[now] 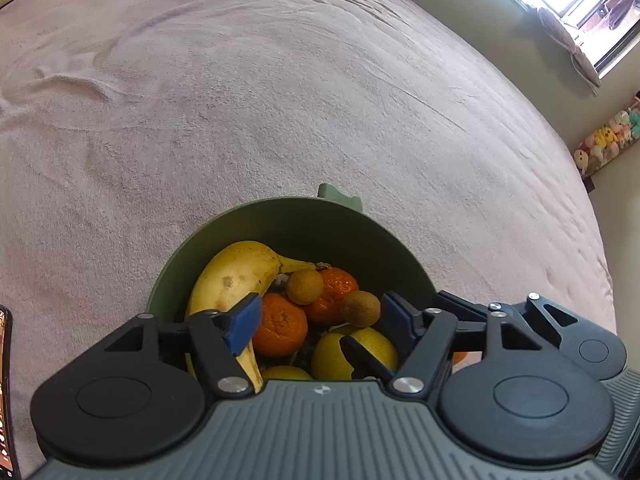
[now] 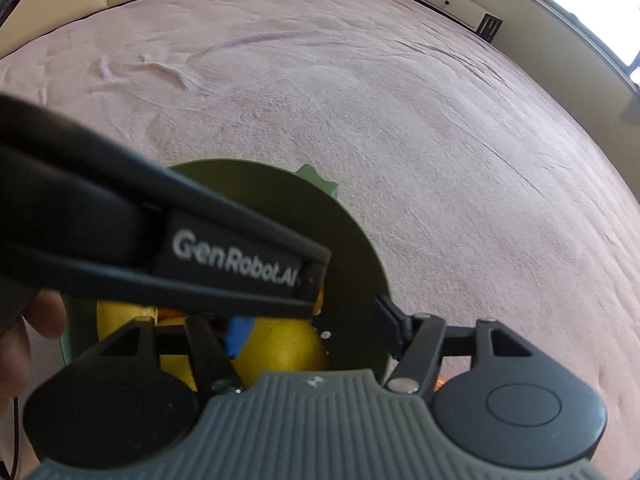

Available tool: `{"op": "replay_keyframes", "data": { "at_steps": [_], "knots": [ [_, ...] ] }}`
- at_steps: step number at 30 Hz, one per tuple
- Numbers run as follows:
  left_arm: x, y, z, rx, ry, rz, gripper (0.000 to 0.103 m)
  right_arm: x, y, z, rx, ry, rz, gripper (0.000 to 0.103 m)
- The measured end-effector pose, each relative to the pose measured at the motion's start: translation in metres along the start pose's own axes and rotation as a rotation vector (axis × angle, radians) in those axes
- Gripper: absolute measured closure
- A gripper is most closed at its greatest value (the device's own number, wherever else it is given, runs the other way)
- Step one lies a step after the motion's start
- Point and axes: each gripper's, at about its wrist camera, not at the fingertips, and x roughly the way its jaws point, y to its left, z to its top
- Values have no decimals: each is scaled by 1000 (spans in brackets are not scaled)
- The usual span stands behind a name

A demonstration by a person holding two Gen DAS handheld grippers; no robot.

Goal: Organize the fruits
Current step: 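Lower both kiwis into the colander and open both tools, then withdraw both tools from the colander toward the two loose mandarins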

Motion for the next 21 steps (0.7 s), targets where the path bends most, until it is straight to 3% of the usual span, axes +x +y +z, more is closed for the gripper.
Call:
{"op": "replay_keyframes", "data": {
  "at_steps": [7, 14, 21],
  "knots": [
    [-7, -6, -6, -9, 15, -64, 21, -16, -15, -6, 103, -5, 11, 36],
    [-25, -17, -13, 42, -34, -94, 21, -41, -25, -21, 176, -60, -14, 34],
    [-39, -40, -29, 203, -105, -62, 21, -69, -33, -50, 244, -136, -50, 33]
  ]
}}
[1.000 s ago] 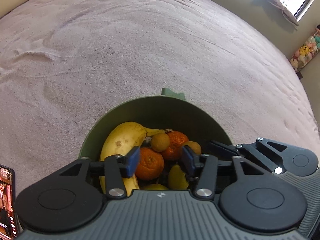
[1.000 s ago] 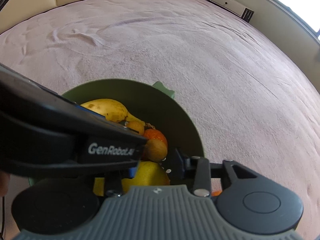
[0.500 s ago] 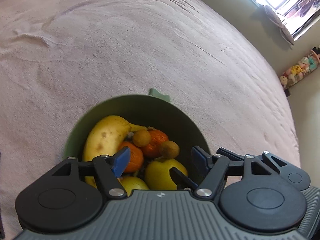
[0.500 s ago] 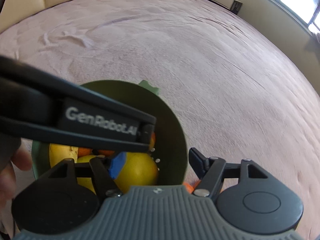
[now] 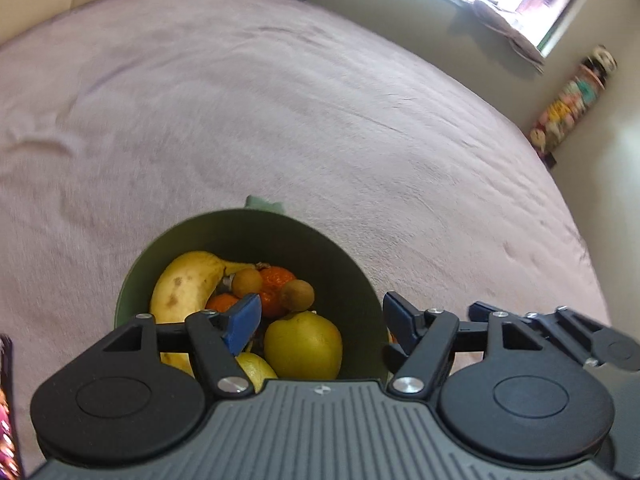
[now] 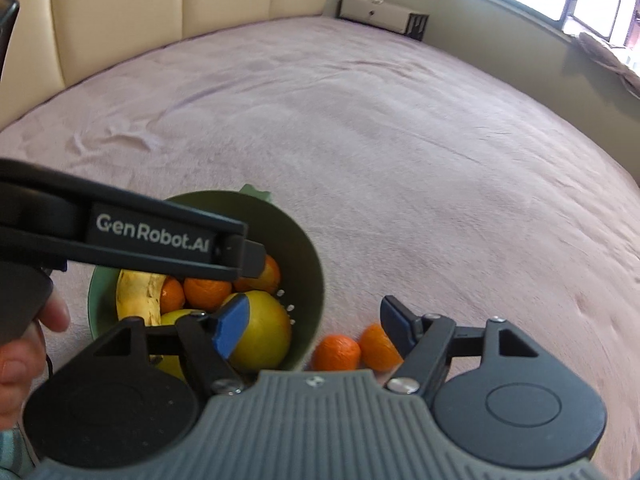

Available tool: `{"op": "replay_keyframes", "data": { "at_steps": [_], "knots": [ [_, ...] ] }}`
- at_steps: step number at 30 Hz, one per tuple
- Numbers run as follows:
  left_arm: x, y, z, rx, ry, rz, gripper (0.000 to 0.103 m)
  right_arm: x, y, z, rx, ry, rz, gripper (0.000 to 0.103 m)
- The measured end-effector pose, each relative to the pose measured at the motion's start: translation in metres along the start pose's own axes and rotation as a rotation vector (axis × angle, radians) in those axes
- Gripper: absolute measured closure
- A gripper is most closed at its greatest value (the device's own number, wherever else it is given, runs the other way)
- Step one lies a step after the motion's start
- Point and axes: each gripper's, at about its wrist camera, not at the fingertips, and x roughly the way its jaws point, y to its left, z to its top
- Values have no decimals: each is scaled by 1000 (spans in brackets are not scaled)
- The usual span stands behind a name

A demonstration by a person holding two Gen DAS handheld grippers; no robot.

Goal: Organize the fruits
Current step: 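Withdraw both tools from the colander toward the two loose mandarins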

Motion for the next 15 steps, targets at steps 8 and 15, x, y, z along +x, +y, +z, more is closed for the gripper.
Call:
{"op": "replay_keyframes", "data": {
  "at_steps": [8, 15],
  "knots": [
    [-14, -36, -20, 187, -95, 9, 21, -23, -31, -35, 47, -7, -47, 32],
    [-14, -62, -42, 245, -136, 4, 25, -27, -58, -64, 82, 43, -98, 32]
  ]
}}
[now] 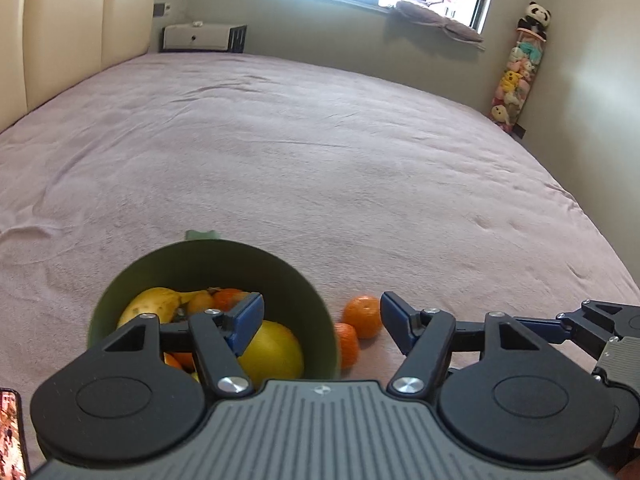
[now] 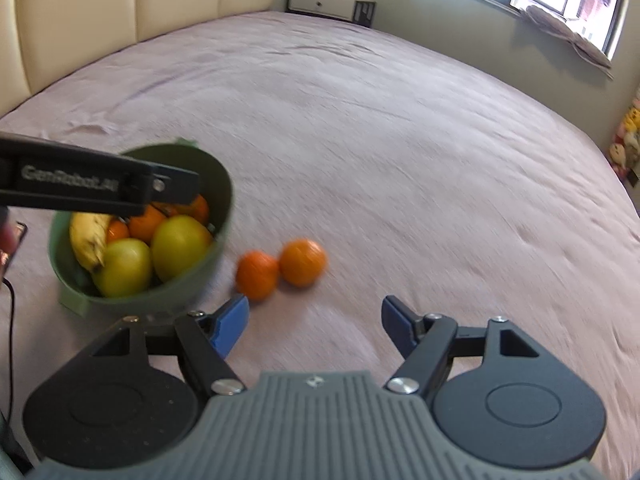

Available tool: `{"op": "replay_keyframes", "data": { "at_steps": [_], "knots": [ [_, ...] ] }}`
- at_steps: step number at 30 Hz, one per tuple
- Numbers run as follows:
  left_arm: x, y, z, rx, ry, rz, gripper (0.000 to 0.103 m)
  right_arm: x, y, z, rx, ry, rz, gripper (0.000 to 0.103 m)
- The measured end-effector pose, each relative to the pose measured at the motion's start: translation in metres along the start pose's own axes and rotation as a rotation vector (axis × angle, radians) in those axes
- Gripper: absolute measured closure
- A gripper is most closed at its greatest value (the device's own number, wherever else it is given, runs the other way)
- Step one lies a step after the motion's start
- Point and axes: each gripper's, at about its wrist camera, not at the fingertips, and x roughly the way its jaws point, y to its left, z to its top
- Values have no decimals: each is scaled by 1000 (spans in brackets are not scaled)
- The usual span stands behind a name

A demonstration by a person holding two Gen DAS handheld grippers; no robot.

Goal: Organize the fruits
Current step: 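Withdraw both tools from the colander toward the two loose mandarins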

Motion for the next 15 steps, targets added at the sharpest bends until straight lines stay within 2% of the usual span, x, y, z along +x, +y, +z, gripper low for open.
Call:
{"op": "replay_keyframes", "data": {
  "at_steps": [3, 9, 15],
  "knots": [
    [-2, -15, -8, 6, -20, 24, 26, -4, -12, -13, -2, 14, -17, 32],
    [1, -40, -28, 25, -14, 96, 27, -11, -29, -16, -60, 23, -18, 33],
    [4, -59, -41, 39, 2, 111, 32, -10, -38, -12, -198, 25, -5, 35]
  ]
}}
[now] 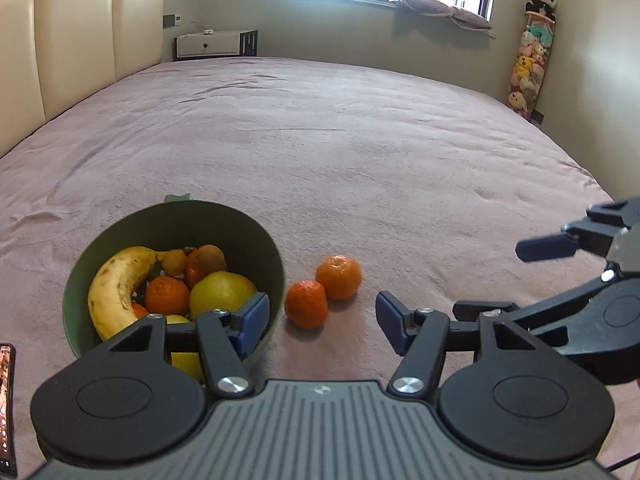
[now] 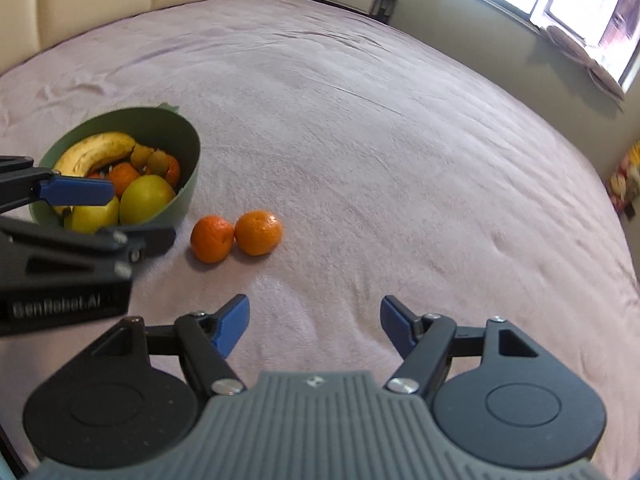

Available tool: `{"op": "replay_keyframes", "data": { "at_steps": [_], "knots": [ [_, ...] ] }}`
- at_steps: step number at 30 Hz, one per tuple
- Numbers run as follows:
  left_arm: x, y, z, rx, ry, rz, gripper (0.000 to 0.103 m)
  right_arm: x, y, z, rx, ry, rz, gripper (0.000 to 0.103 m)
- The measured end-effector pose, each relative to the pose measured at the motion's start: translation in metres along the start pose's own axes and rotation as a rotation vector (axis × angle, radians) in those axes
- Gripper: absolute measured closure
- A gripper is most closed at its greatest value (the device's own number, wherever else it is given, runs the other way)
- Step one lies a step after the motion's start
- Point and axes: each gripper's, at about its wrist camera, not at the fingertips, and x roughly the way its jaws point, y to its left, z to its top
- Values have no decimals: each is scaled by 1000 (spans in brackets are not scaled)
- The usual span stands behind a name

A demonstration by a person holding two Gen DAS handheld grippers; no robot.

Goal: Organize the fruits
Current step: 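Withdraw both tools from the colander toward the two loose mandarins, then close the right tool on a mandarin and lift it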

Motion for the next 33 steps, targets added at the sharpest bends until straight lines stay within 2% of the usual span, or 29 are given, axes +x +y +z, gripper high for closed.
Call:
{"op": "replay_keyframes", "data": {
  "at_steps": [4, 7, 12, 14, 18, 26, 28, 33],
  "knots": [
    [8, -8, -3, 9, 23, 31, 35, 6, -10, -2, -51, -17, 41, 41],
    [14, -13, -8, 26, 52, 60, 39, 17, -14, 0, -98, -21, 85, 50],
    [27, -28, -22, 22, 91, 88, 47, 41, -13, 6, -205, -42, 189, 52],
    [33, -33, -25, 13, 88, 122, 51, 52, -11, 9, -242, -42, 222, 56],
    [49, -37, -26, 4, 74, 196, 51, 73, -7, 14, -317, -47, 240, 61],
    [73, -38, -29, -26, 72, 277, 51, 107, -11, 37, -377, -39, 383, 61],
    [74, -43, -30, -21, 55, 271, 51, 114, -9, 42, -372, -33, 415, 61],
    [79, -47, -28, -20, 48, 270, 50, 125, -2, 49, -393, -37, 418, 61]
  ]
}}
